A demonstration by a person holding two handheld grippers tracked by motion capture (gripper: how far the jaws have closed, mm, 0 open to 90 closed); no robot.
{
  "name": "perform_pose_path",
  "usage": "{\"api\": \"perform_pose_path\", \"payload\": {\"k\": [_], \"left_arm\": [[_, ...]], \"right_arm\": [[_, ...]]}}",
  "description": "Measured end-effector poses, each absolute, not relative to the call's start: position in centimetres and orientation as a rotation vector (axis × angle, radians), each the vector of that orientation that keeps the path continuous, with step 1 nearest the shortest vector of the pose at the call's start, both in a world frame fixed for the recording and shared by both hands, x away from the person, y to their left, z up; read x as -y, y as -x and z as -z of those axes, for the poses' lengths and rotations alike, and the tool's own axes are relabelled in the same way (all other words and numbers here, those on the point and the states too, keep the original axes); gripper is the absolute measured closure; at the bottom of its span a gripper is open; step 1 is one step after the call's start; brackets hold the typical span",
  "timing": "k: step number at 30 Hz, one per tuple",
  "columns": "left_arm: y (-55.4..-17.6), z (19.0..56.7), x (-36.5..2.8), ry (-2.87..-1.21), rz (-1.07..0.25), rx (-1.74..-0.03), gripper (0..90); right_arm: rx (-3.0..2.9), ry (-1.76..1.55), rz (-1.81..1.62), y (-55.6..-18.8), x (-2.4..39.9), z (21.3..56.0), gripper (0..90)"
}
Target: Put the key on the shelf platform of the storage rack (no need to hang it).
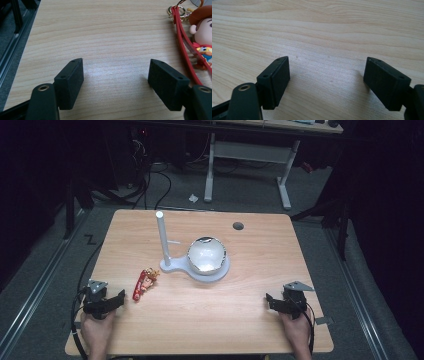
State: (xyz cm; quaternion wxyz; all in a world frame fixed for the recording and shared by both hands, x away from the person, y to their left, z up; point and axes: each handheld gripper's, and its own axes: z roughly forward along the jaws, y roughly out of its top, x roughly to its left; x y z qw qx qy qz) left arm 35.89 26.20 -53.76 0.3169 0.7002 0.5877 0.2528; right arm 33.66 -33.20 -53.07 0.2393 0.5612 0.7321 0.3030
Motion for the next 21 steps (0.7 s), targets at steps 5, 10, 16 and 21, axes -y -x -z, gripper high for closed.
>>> {"api": "perform_pose_path", "payload": {"k": [5, 10, 16, 21], "left_arm": [[-35.89, 53.76, -26.18, -1.843, -0.664, -1.546, 28.8], [-35.92, 53.77, -26.18, -1.839, -0.665, -1.548, 28.8], [-35.95, 53.77, -26.09, -1.853, -0.652, -1.533, 25.7], [-35.93, 53.76, -26.12, -1.855, -0.644, -1.529, 25.3]], "right_arm": [[-2.004, -1.536, -0.829, -33.66, 33.20, 53.07, 21.3], [-2.004, -1.536, -0.830, -33.65, 33.20, 53.07, 21.3], [-2.007, -1.534, -0.830, -33.64, 33.21, 53.07, 21.3], [-2.007, -1.534, -0.830, -33.64, 33.20, 53.07, 21.3]]}}
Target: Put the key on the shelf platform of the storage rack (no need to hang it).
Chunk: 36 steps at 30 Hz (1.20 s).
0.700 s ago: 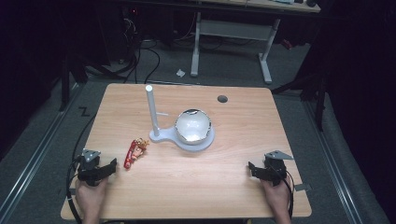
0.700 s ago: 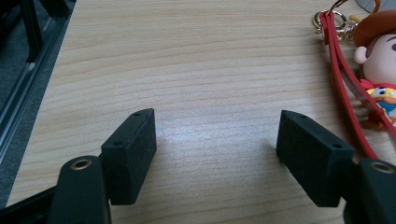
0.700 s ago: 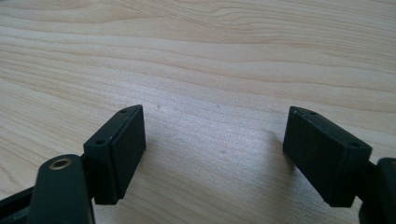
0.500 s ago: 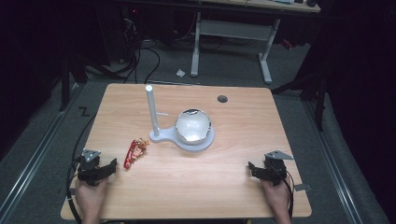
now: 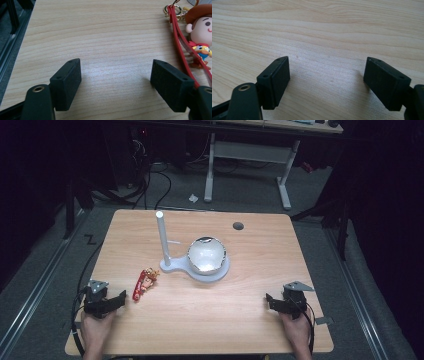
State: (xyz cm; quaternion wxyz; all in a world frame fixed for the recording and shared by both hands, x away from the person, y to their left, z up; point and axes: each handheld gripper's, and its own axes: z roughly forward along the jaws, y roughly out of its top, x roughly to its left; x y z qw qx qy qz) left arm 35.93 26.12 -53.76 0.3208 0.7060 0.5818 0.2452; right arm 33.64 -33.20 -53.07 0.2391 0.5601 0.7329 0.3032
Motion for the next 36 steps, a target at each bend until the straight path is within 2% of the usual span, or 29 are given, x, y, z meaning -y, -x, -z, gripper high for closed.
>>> {"api": "perform_pose_path", "payload": {"k": [20, 36], "left_arm": [[-35.3, 53.2, -26.8, -1.752, -0.575, -1.501, 24.1], [-34.8, 50.6, -24.5, -1.762, -0.566, -1.378, 20.6]], "right_arm": [[-2.010, -1.528, -0.830, -33.6, 33.2, 53.1, 21.3], [-2.011, -1.526, -0.831, -33.6, 33.2, 53.1, 21.3]]}}
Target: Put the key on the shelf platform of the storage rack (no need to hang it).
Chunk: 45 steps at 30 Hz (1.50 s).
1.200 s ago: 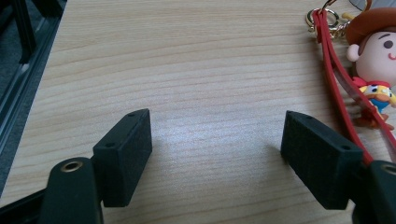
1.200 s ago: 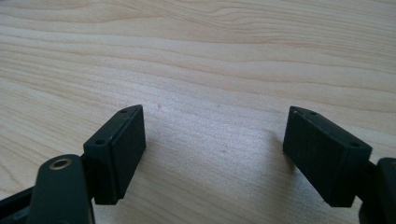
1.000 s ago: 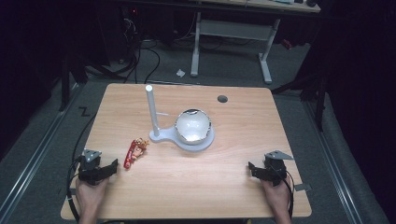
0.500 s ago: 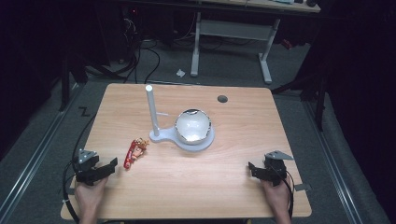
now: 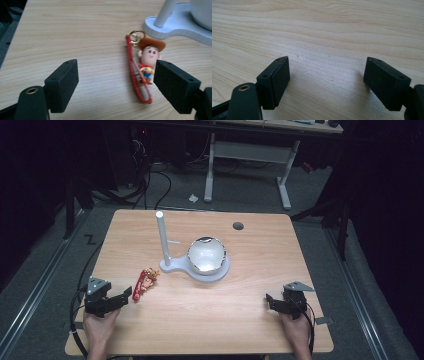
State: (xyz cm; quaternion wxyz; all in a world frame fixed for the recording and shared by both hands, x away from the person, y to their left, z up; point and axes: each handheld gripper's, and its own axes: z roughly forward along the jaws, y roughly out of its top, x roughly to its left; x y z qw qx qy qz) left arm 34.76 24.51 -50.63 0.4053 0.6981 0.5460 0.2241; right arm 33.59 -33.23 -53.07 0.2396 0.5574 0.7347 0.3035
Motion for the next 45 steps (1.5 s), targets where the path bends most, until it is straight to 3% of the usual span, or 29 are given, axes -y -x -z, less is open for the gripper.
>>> {"api": "perform_pose_path", "payload": {"k": [17, 37, 41, 45], "left_arm": [[-36.7, 50.5, -20.1, -1.908, -0.534, -1.290, 20.0], [-39.9, 52.7, -17.8, -2.026, -0.578, -1.346, 21.9], [-40.1, 53.1, -17.7, -2.036, -0.569, -1.345, 26.7], [-40.1, 53.0, -17.8, -2.021, -0.562, -1.342, 38.7]], "right_arm": [[-2.011, -1.526, -0.832, -33.6, 33.2, 53.1, 21.3], [-2.012, -1.525, -0.832, -33.6, 33.2, 53.1, 21.3], [-2.012, -1.525, -0.832, -33.6, 33.2, 53.1, 21.3], [-2.012, -1.525, -0.832, -33.6, 33.2, 53.1, 21.3]]}}
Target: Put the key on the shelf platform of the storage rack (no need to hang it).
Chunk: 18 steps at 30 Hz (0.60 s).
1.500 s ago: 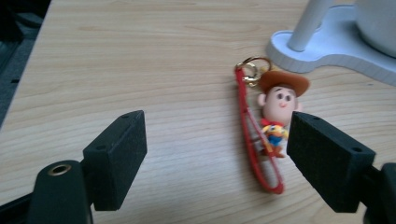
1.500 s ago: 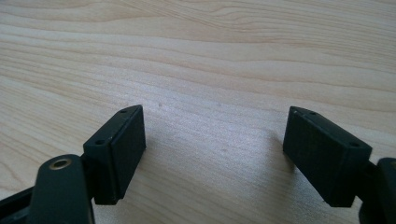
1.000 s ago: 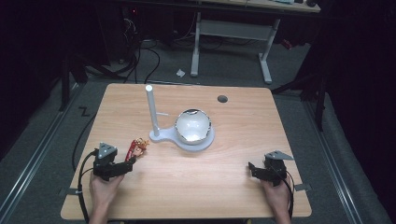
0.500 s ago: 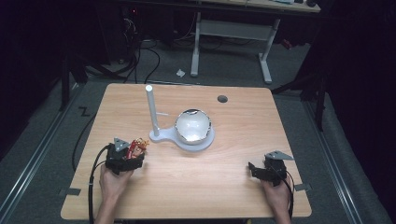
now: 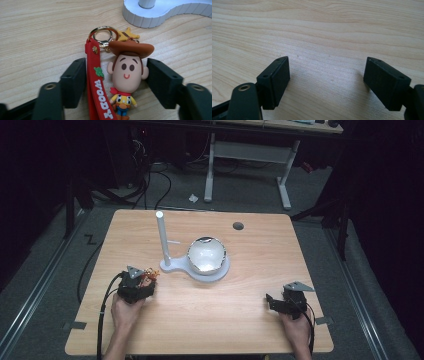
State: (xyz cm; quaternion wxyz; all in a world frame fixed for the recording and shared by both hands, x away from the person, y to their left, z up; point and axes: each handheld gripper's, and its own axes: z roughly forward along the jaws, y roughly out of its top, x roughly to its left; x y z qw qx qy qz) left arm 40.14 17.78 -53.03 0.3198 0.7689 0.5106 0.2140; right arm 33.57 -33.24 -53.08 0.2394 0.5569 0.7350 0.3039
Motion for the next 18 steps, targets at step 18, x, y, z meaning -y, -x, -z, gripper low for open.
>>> {"api": "perform_pose_path", "payload": {"k": [18], "left_arm": [[-39.54, 52.25, -17.95, -1.984, -0.518, -1.288, 52.6]], "right_arm": [[-2.012, -1.525, -0.832, -33.57, 33.25, 53.07, 21.3]]}}
